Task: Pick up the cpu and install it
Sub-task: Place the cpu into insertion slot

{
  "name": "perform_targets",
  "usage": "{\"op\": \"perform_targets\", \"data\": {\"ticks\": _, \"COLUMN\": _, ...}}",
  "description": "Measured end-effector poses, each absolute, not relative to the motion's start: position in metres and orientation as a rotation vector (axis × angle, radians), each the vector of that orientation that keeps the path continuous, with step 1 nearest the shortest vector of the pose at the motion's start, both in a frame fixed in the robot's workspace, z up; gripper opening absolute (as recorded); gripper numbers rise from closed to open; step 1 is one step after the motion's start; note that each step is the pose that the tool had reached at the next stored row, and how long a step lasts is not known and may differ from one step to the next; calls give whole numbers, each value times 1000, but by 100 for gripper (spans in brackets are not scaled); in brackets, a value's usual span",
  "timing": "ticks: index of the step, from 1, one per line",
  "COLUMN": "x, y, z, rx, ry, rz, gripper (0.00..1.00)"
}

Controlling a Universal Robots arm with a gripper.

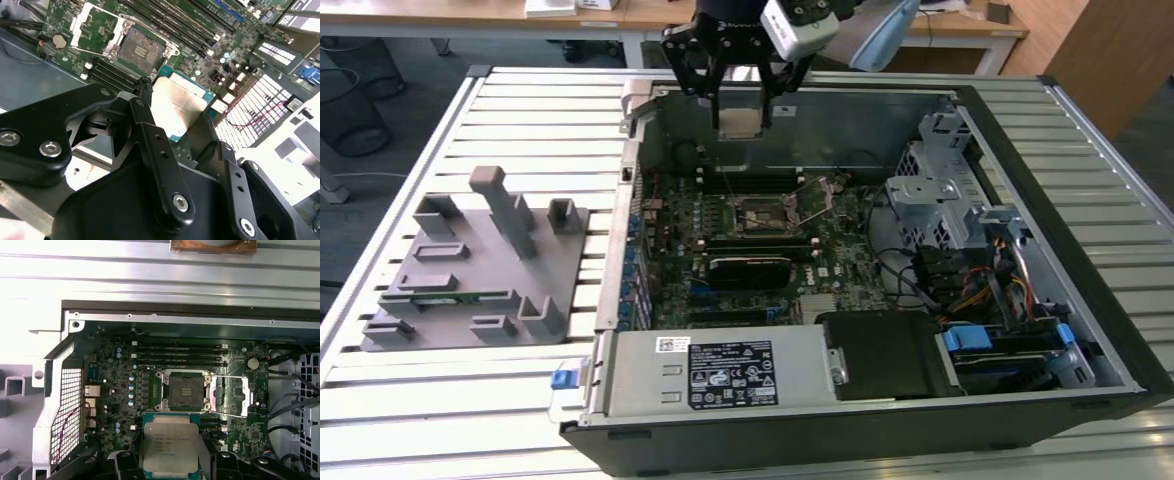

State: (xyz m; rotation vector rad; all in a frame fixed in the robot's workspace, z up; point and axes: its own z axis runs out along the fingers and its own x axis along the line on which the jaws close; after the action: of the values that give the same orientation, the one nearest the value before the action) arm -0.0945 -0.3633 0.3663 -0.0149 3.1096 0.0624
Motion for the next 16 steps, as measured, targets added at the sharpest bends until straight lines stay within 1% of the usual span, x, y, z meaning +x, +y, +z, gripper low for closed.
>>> {"op": "perform_targets", "data": {"ticks": 7, "x": -101, "y": -363, "z": 366, "rx": -6, "ry": 3110, "rz": 57, "gripper": 53}}
{"op": "perform_targets", "data": {"ticks": 16, "x": -101, "y": -363, "z": 366, "rx": 218, "ry": 3100, "rz": 43, "gripper": 53}}
